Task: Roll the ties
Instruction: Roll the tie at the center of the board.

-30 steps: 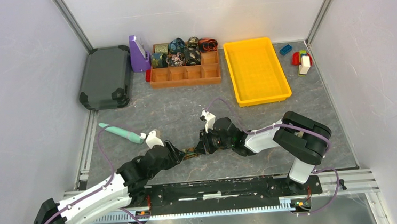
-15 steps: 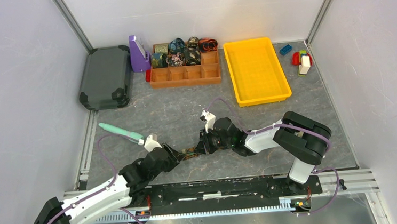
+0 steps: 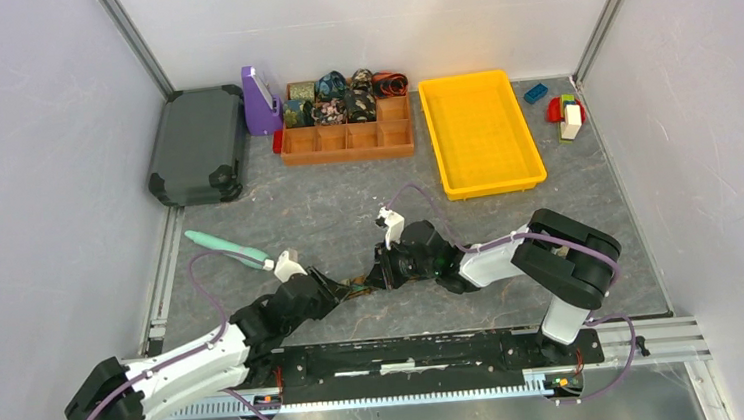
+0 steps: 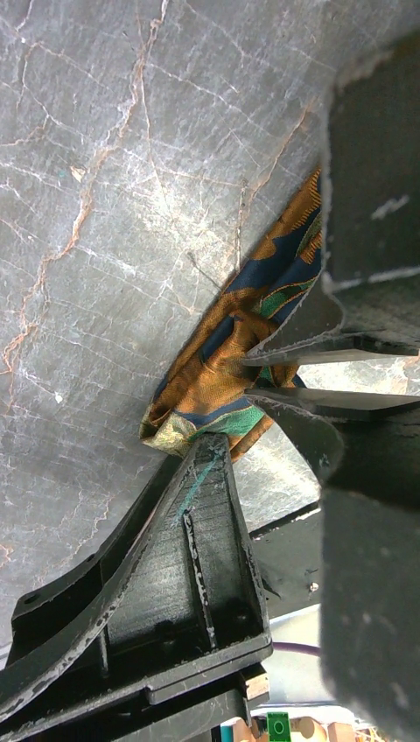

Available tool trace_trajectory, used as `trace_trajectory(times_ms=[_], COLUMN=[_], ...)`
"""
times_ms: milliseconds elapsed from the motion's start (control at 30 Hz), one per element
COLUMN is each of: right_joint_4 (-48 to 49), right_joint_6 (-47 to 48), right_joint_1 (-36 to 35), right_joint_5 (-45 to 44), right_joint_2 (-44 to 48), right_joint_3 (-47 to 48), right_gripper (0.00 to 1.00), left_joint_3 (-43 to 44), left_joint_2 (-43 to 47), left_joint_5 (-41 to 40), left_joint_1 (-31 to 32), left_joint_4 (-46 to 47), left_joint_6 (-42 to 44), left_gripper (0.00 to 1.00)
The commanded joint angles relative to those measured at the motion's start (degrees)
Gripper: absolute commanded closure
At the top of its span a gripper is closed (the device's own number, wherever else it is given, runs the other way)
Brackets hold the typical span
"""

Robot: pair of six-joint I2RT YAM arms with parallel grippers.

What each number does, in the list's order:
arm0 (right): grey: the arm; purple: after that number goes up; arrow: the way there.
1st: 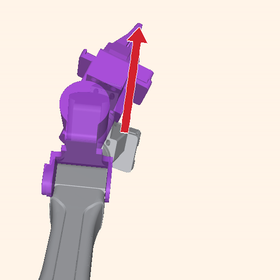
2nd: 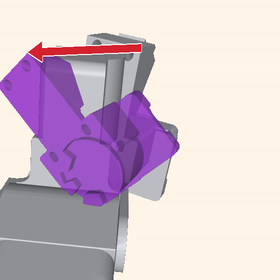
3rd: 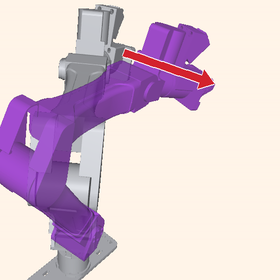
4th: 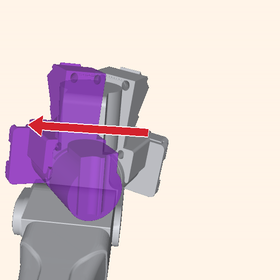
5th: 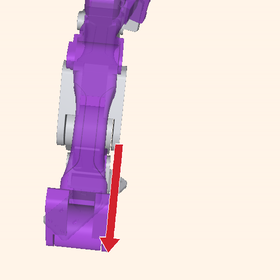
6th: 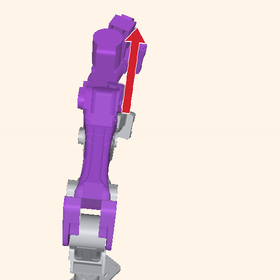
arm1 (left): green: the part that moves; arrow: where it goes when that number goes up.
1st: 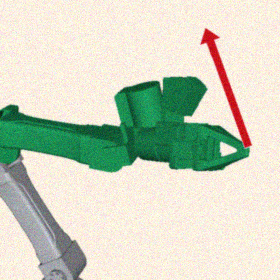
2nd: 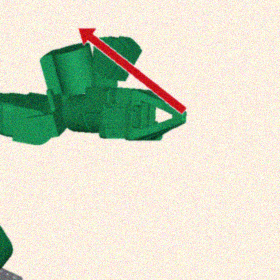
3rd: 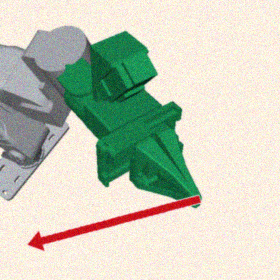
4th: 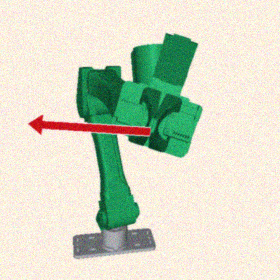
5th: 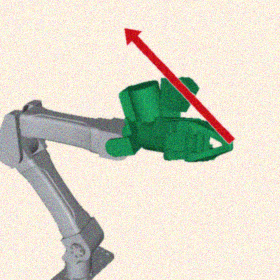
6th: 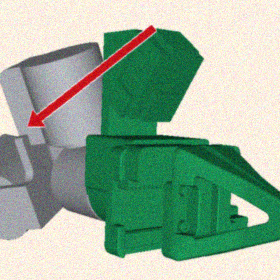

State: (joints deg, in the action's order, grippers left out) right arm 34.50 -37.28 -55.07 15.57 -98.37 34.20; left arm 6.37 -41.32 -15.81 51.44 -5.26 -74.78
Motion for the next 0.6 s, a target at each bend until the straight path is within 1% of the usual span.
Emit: trace_trajectory(times_ms=[0, 100, 167, 233, 367, 467, 500, 567], right_joint_4=[-3.2, -2.9, -2.8, -2.7, -2.8, -4.9, -6.0, -9.2], right_joint_6=[0.2, 0.1, 0.1, 0.1, 0.3, 1.0, 1.5, 2.6], right_joint_1=[-0.2, -0.2, -0.2, -0.2, -0.2, -0.3, -0.2, -0.3], right_joint_5=[0.3, 0.4, 0.5, 0.6, 0.7, 0.5, 0.1, -0.8], right_joint_2=[-1.5, -1.6, -1.6, -1.6, -1.3, -0.4, 0.1, 1.4], right_joint_3=[-1.9, -2.1, -2.2, -2.2, -1.9, -0.2, 0.6, 2.7], right_gripper=[0.79, 0.79, 0.79, 0.79, 0.79, 0.76, 0.74, 0.70], left_joint_3=[-1.1, -1.1, -1.2, -1.2, -0.4, 1.6, 2.2, 3.4], left_joint_2=[-1.6, -2.4, -2.6, -2.5, -1.9, -1.5, -1.3, -0.8], left_joint_5=[0.3, 0.0, -0.2, -0.5, -1.1, -2.2, -2.5, -2.9], left_joint_1=[-0.5, -0.6, -0.6, -0.6, -0.6, -0.6, -0.6, -0.6], left_joint_4=[3.7, 4.0, 4.4, 4.4, 3.7, -0.1, -1.1, -3.2], left_joint_6=[-2.5, -2.3, -2.2, -2.0, 0.4, 2.6, 3.3, 4.4], left_gripper=[0.60, 0.63, 0.68, 0.73, 0.87, 0.96, 0.98, 0.98])
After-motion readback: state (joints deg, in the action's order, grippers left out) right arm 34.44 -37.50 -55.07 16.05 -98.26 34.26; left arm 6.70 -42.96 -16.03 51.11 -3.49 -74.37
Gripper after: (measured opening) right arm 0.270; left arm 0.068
